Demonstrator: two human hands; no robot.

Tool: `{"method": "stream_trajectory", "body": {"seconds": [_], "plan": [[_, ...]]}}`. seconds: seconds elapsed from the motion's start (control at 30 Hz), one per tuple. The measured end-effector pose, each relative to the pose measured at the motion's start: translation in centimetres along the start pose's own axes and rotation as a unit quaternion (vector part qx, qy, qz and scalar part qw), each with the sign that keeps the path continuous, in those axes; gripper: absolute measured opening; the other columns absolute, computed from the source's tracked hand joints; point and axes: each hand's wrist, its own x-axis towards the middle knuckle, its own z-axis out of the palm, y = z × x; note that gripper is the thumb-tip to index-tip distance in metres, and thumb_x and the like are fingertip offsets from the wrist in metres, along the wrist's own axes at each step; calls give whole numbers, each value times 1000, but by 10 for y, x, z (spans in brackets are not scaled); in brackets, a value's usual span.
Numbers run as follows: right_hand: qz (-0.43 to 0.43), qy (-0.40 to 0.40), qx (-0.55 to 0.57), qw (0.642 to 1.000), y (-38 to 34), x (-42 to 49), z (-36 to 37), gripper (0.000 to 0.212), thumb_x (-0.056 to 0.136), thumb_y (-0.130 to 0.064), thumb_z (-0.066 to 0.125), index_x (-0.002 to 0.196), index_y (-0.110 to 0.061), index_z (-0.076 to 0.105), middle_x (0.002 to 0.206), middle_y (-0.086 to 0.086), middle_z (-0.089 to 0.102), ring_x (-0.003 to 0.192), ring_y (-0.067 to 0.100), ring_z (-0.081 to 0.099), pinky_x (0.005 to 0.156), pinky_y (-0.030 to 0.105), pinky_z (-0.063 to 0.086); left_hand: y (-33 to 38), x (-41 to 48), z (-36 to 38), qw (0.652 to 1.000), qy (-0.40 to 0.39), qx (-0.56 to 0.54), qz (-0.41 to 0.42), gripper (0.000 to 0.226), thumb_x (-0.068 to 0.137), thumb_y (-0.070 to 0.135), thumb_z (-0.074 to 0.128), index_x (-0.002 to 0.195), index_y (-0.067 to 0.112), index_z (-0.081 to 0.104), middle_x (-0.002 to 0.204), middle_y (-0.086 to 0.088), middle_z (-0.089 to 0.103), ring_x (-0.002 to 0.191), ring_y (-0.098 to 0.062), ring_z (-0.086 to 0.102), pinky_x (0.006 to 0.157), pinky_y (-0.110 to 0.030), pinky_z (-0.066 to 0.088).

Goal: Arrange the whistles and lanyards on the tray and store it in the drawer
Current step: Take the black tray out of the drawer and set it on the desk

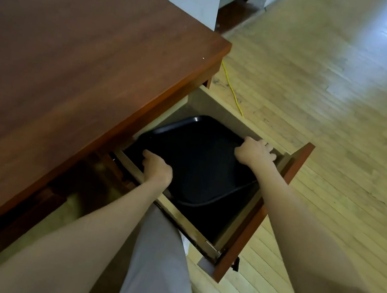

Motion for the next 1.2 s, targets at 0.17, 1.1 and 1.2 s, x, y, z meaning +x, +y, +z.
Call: {"method": "stream_trajectory", "body": {"seconds": [0.17,1.1,1.2], "plan": [[46,-17,45,998,6,-51,-12,38,96,-29,43,128,-9,48,146,21,25,132,39,22,106,44,24,-7,-25,-18,998,-5,60,15,43,94,2,37,135,-1,27,128,-21,47,115,-36,50,96,-38,44],[-33,218,323,920,24,-217,34,52,97,-27,41,146,-17,26,140,19,32,130,36,26,110,47,23,-38,-122,-146,931,63,37,357,38,92,1,48,121,25,43,124,-8,48,84,-20,55,61,-24,45],[-98,204,286,931,-10,-219,35,53,97,-23,45,146,-19,25,138,18,34,127,37,30,108,47,25,-54,-126,-183,933,104,41,343,37,93,0,45,123,21,42,125,-2,36,75,-9,51,57,-14,39]]}}
